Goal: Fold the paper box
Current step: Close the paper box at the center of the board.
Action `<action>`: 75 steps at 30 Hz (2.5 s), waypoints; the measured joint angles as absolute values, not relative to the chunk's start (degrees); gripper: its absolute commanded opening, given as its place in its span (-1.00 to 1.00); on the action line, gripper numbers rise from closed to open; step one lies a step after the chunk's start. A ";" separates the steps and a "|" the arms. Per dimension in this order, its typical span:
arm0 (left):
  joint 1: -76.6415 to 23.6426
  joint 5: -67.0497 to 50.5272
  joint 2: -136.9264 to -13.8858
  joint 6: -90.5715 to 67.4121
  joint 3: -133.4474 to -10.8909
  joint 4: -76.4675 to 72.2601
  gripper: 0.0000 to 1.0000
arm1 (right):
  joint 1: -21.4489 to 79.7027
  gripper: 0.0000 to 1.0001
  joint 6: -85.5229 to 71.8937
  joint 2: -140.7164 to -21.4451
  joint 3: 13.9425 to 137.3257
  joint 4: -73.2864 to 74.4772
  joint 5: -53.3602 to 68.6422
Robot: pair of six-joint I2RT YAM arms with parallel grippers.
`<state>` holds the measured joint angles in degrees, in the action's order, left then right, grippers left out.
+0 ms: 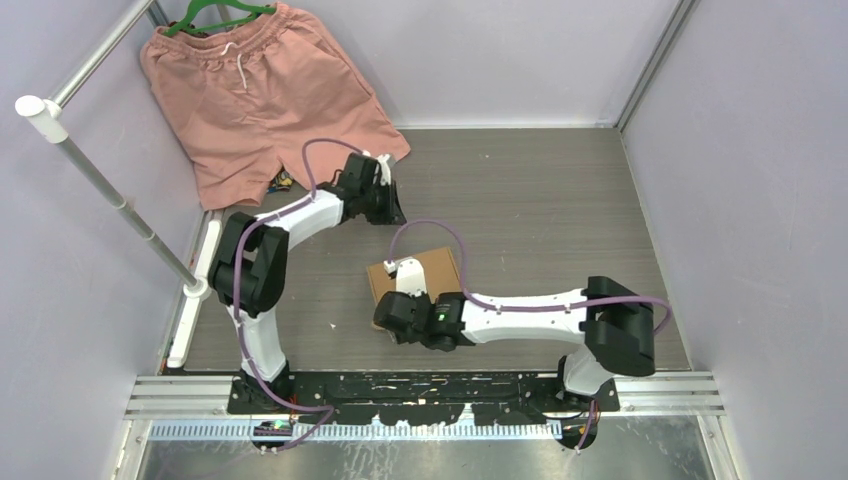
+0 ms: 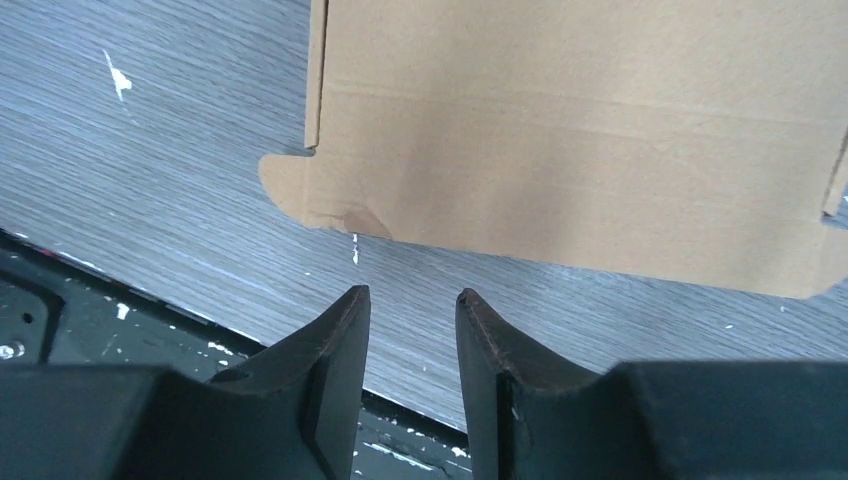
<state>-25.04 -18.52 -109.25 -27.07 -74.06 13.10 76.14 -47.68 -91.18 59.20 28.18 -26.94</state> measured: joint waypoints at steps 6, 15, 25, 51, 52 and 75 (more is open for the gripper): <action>-24.45 -18.59 -107.70 -26.30 -78.17 15.62 -0.80 | 73.67 -0.15 -46.19 -87.20 58.59 29.06 -27.07; -24.40 -20.01 -108.31 -25.04 -78.52 17.15 -1.00 | 66.02 -0.32 -43.44 -85.43 55.00 28.64 -24.95; -26.35 -16.93 -112.66 -23.27 -78.72 20.67 -0.99 | 65.52 -0.34 -42.57 -85.78 54.35 25.67 -21.26; -33.87 -2.07 -102.89 -18.59 -78.30 32.75 -0.64 | 66.41 -0.34 -43.57 -86.41 50.92 23.20 -19.44; -34.39 -1.93 -102.89 -18.59 -78.28 33.17 -0.64 | 66.41 -0.34 -43.68 -86.41 50.85 23.09 -19.44; -33.80 0.97 -115.70 -17.34 -84.49 35.97 -0.67 | 66.26 -0.34 -43.72 -87.88 50.76 21.10 -19.46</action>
